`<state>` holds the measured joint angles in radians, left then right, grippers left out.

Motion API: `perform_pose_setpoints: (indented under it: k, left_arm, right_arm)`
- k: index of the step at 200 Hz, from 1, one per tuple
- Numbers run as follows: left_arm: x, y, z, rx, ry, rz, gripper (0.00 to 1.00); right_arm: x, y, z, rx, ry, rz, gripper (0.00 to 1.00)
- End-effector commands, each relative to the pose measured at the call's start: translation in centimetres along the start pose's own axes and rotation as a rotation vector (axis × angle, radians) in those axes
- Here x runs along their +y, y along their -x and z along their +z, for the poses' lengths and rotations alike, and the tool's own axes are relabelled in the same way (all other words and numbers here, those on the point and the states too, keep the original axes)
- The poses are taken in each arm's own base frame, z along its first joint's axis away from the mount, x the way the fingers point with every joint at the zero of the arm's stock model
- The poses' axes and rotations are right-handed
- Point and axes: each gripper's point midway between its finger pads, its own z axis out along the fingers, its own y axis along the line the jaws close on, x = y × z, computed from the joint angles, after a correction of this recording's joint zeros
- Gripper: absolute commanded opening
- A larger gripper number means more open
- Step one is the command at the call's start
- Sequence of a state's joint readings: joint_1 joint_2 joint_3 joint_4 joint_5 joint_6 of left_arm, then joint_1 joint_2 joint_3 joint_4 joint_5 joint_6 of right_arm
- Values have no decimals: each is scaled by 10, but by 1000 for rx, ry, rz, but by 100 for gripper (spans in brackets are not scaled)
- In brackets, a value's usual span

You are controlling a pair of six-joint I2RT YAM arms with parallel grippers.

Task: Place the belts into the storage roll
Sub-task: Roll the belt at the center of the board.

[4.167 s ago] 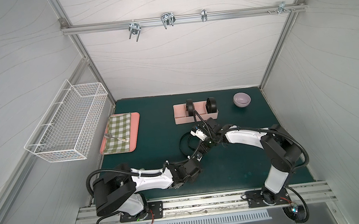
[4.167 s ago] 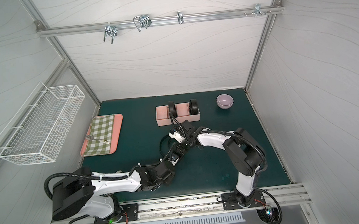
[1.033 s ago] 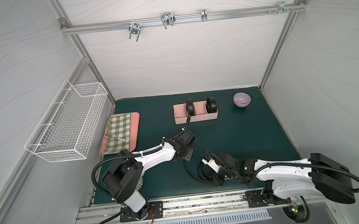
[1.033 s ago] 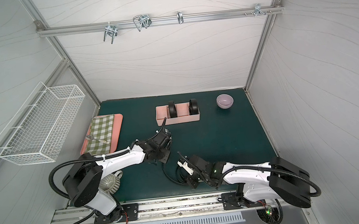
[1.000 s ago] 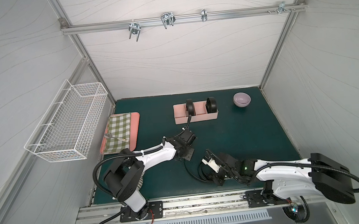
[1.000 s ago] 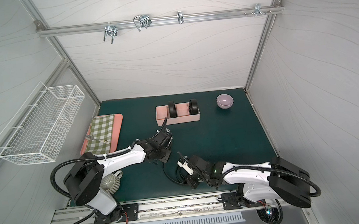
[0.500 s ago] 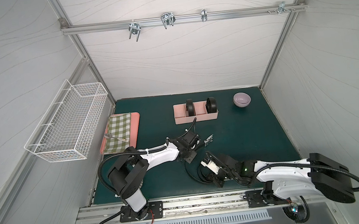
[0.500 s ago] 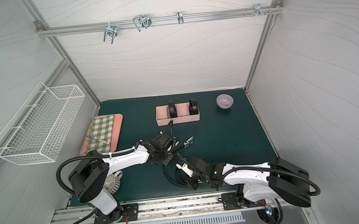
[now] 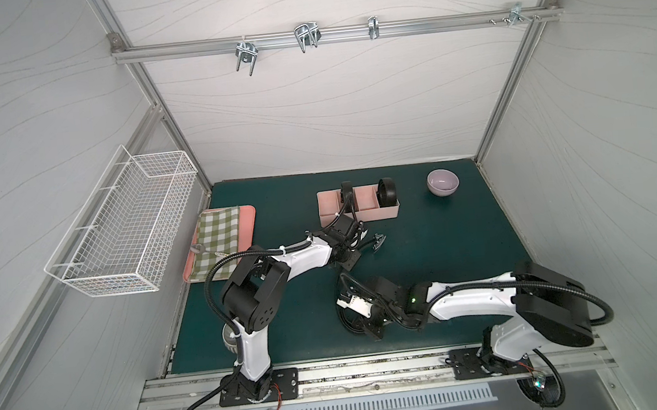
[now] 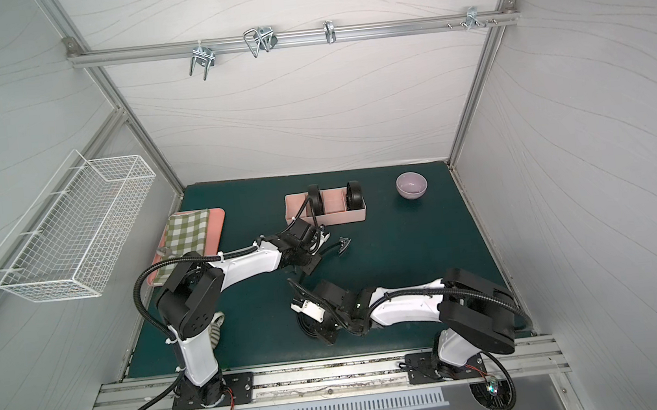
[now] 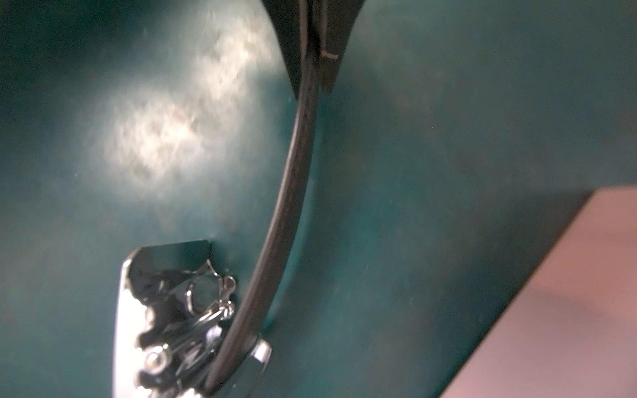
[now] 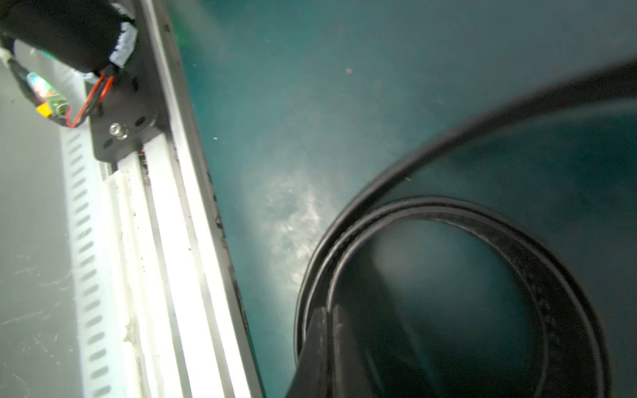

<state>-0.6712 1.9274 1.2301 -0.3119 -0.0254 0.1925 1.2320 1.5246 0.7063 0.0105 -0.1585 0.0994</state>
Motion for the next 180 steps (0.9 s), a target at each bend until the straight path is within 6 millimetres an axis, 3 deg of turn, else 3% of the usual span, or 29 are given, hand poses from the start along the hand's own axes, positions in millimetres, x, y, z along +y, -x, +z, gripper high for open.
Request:
perform_pose_setpoints:
  k: [1, 48, 77, 105, 120, 161, 180]
  left_arm:
    - [-2, 48, 1, -107, -35, 75, 0]
    - [-6, 95, 9, -129, -100, 86, 0]
    - [-18, 119, 10, -156, -174, 59, 0]
    - [-30, 114, 19, -127, -148, 76, 0]
    - [-29, 105, 24, -110, -84, 77, 13]
    - [-28, 80, 32, -38, -89, -16, 29]
    - [-24, 87, 24, -18, -74, -41, 34]
  right_arm:
    - [22, -12, 6, 68, 68, -77, 0]
    - [23, -34, 4, 102, 49, -55, 0]
    - [20, -42, 1, 94, 28, -41, 0]
    - [18, -43, 3, 87, 19, -34, 0]
    - [18, -43, 5, 87, 16, -33, 0]
    - [16, -45, 7, 81, 6, -22, 0]
    - [15, -49, 8, 82, 3, -12, 0]
